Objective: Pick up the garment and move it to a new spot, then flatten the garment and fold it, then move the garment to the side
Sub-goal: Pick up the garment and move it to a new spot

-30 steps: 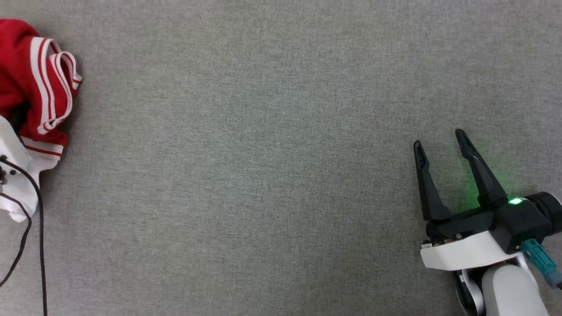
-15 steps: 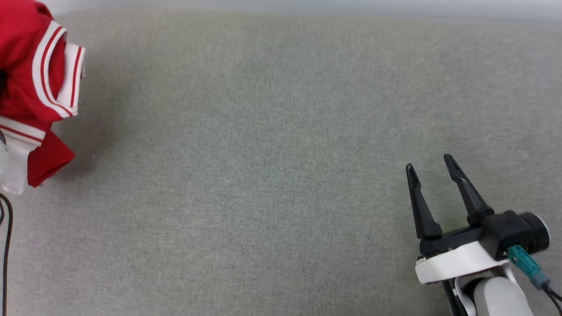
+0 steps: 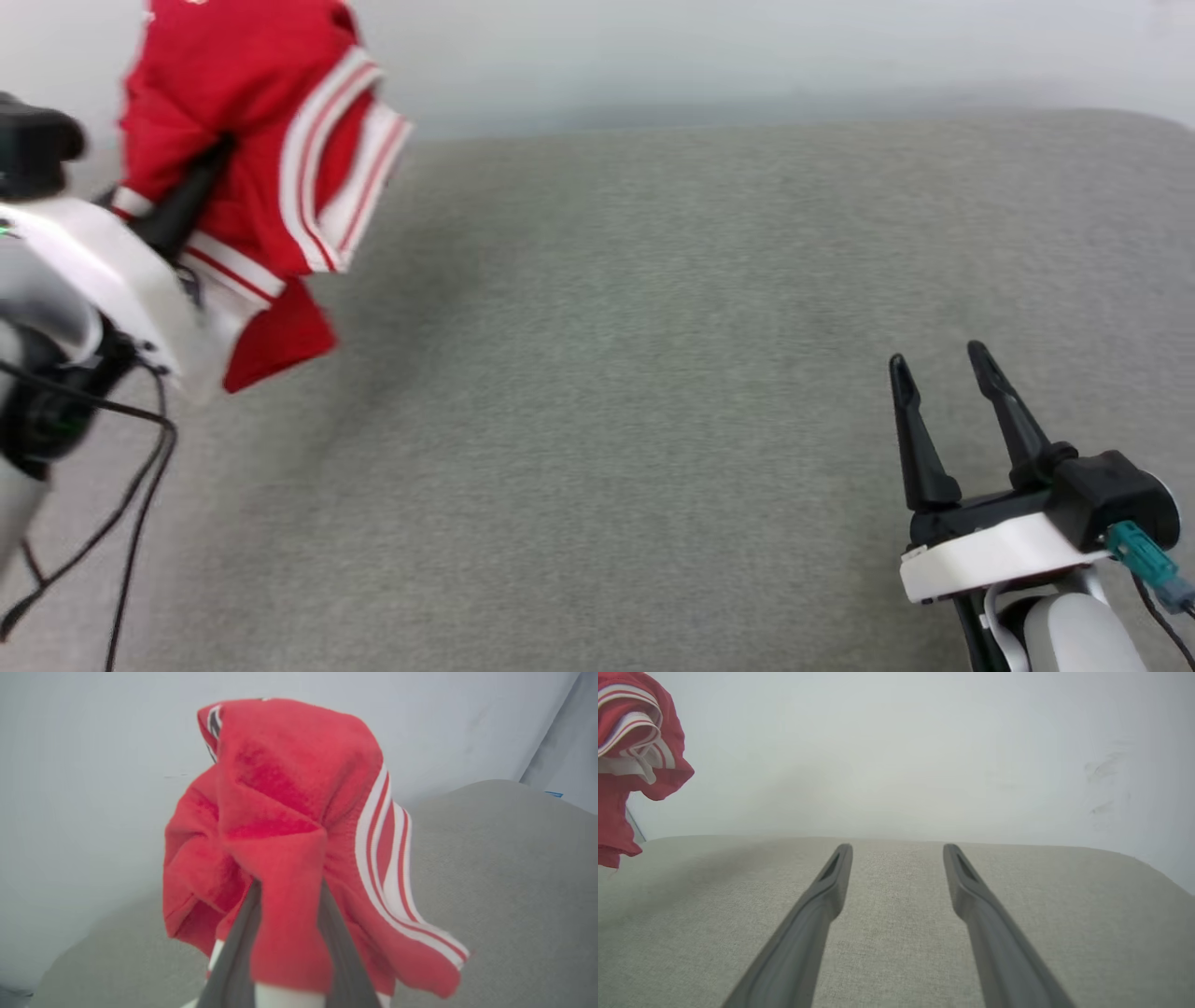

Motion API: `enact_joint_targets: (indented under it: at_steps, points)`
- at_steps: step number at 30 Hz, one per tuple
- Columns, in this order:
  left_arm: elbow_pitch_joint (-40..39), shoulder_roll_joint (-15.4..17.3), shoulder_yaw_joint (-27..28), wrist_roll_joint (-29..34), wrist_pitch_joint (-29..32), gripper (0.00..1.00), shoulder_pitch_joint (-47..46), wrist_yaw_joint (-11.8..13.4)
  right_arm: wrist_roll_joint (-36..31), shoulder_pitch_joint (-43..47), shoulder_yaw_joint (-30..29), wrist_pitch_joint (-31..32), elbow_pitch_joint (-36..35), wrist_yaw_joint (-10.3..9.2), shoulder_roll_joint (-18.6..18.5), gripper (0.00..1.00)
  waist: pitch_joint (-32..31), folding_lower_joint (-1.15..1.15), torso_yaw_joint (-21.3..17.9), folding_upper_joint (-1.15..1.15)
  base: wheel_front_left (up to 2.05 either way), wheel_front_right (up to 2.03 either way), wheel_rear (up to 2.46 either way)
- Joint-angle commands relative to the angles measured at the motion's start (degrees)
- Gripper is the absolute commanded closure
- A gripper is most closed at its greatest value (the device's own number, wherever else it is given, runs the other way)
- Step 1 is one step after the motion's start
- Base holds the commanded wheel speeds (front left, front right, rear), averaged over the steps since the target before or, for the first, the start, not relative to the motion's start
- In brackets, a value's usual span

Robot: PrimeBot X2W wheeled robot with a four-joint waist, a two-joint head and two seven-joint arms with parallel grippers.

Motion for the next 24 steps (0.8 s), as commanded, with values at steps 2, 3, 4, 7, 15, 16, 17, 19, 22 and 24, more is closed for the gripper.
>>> enact_joint_targets:
  at_steps: [2,3,4,7,15,16,17,19,22,24]
  points:
    - [-1.1,-1.7,-1.0,0.7,0.5,1.00,-0.4,0.9,0.6,-0.5,-0.3,-0.1,-0.2,-0.04,0.1,0.00,-0.3,0.01,-3.7,0.00,0.00,0.00,0.00]
    - [-1.8,-3.0,-1.9,1.1,1.0,1.00,-0.7,1.4,0.7,-0.6,-0.5,-0.1,-0.2,-0.04,0.1,0.00,-0.1,0.01,-4.7,0.00,0.00,0.00,0.00]
    - [-2.2,-4.1,-2.7,1.6,1.3,1.00,-0.8,1.9,0.8,-0.8,-0.8,-0.1,-0.3,-0.04,0.1,0.00,0.1,0.01,-5.7,0.00,0.00,0.00,0.00]
    - [-2.6,-7.2,-5.2,3.1,1.7,1.00,-1.1,2.6,1.1,-1.0,-1.3,-0.1,-0.5,-0.04,0.1,0.00,1.2,0.01,-8.6,0.00,0.00,0.00,0.00]
    - [3.4,-15.6,-11.1,6.8,-1.1,1.00,0.3,2.3,2.4,-1.4,-1.7,-0.1,-0.8,-0.04,0.1,0.00,4.1,0.01,-14.6,0.00,0.00,0.00,0.00]
    - [4.5,-16.6,-11.8,6.7,-1.4,1.00,1.0,2.0,2.5,-1.5,-1.8,-0.1,-0.8,-0.04,0.1,0.00,4.4,0.01,-15.0,0.00,0.00,0.00,0.00]
    - [5.9,-17.6,-12.4,6.7,-1.6,1.00,1.5,1.7,2.6,-1.5,-1.7,-0.1,-0.9,-0.04,0.1,0.00,4.6,0.01,-15.4,0.00,0.00,0.00,0.00]
    - [8.5,-19.0,-14.1,7.2,-1.7,0.16,2.6,1.3,2.9,-1.3,-1.7,-0.1,-1.0,-0.04,0.1,0.00,4.7,0.01,-15.7,0.00,0.00,0.00,0.00]
    - [11.7,-21.2,-16.2,8.2,-2.8,0.00,3.8,0.9,2.8,-0.9,-2.0,-0.1,-0.9,-0.04,0.1,0.00,4.7,0.01,-15.3,0.00,0.00,0.00,0.00]
    - [13.4,-22.2,-17.0,8.8,-4.1,0.00,4.6,0.7,2.6,-0.6,-2.2,-0.1,-0.7,-0.04,0.1,0.00,4.3,0.01,-14.4,0.00,0.00,0.00,0.00]
